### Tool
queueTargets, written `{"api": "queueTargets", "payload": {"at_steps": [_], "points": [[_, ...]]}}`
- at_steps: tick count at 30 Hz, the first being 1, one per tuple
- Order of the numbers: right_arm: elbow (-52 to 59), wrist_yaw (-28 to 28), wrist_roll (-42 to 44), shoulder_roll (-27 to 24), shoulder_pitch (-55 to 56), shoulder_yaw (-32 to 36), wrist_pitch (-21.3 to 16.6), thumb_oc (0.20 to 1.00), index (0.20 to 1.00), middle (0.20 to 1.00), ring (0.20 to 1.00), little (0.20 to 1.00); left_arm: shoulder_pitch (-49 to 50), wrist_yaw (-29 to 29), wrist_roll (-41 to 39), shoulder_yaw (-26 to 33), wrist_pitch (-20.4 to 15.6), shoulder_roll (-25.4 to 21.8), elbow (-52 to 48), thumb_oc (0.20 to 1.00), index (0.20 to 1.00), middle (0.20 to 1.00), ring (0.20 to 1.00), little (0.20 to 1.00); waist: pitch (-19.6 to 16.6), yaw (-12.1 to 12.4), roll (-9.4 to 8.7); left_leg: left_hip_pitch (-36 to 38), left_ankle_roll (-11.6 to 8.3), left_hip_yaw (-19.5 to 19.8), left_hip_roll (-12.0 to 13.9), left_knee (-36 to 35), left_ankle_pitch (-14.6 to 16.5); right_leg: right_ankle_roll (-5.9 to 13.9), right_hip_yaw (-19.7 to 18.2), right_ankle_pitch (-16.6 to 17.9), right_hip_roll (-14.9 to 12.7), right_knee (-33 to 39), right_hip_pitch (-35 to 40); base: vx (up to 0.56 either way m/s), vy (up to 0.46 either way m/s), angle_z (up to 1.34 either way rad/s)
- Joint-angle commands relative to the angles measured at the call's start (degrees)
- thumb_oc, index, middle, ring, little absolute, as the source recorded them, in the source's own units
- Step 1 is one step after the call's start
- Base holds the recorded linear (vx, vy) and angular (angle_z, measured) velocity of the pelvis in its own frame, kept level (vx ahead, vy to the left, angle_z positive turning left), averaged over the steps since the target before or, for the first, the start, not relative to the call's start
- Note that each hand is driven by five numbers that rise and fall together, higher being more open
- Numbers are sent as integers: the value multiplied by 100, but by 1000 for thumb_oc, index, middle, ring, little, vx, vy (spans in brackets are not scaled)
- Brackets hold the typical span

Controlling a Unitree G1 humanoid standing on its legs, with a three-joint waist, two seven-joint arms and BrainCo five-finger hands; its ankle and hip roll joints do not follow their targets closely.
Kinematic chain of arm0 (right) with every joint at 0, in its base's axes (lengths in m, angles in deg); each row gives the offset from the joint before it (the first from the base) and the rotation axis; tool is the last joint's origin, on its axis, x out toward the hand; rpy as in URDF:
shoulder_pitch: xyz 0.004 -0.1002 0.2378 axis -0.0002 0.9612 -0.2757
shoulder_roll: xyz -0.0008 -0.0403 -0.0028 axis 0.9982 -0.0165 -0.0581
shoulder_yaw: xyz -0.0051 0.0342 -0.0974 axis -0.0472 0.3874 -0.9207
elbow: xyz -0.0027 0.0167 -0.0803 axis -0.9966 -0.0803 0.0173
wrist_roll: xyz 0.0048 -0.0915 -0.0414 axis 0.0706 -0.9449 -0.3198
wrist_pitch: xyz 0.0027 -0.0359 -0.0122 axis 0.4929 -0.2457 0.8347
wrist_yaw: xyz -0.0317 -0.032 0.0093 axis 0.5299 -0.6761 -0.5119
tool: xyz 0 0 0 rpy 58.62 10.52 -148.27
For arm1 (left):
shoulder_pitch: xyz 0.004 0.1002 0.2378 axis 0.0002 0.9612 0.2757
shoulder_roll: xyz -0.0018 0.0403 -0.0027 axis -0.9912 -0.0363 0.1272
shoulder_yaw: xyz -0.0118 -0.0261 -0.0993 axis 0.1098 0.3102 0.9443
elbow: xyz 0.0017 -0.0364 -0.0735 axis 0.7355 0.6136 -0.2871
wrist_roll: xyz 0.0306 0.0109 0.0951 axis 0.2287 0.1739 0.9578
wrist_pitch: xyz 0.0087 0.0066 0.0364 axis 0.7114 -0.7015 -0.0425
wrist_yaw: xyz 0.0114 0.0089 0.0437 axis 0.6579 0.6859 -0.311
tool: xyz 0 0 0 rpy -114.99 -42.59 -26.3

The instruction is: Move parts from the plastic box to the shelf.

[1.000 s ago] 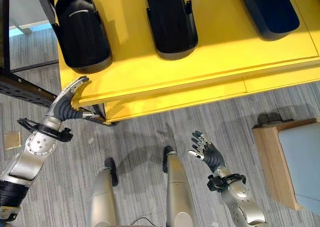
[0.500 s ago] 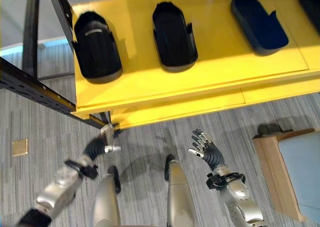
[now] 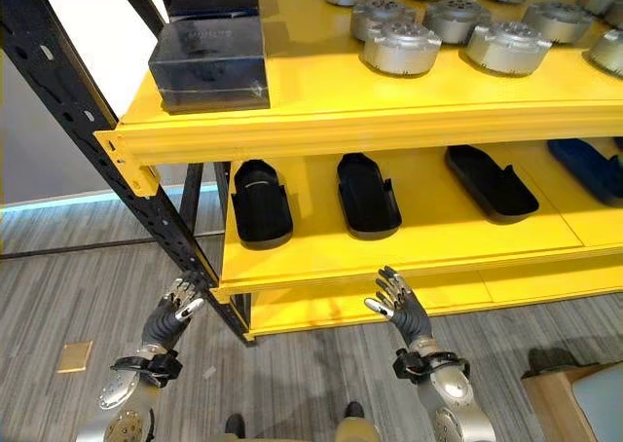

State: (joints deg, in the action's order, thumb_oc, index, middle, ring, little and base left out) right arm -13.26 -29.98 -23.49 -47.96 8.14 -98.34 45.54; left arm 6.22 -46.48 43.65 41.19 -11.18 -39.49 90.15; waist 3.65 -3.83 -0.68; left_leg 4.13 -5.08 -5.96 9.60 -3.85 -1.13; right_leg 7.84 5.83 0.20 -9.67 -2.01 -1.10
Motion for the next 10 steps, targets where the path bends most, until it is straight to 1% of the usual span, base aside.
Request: {"api": "queueTargets", "payload": {"at_steps": [1, 4, 10], "points": [[298, -105, 249, 50, -178, 30, -176, 1000, 1000, 1000, 1000, 1000, -127, -100, 211, 106, -239, -166, -296, 1000, 1000, 1000, 1000, 1000, 47, -38, -177, -437, 12, 145, 89, 152, -329, 236, -76, 462, -176, -45, -55, 22, 20, -14], [127, -140, 326, 146, -228, -107, -99, 1000, 1000, 1000, 1000, 1000, -47, -169, 240, 116, -228, -89, -222, 1000, 1000, 1000, 1000, 1000, -155, 8, -196, -214, 48, 27, 36, 154, -212, 269, -167, 543, -256, 114, 110, 14, 50, -13], [66, -212, 433, 234, -295, -259, -45, 1000, 1000, 1000, 1000, 1000, 45, -204, 248, 201, -212, -102, -181, 1000, 1000, 1000, 1000, 1000, -259, 18, -228, -22, 78, -15, 16, 105, -169, 279, -190, 511, -267, 108, 270, 16, 20, -11]]}}
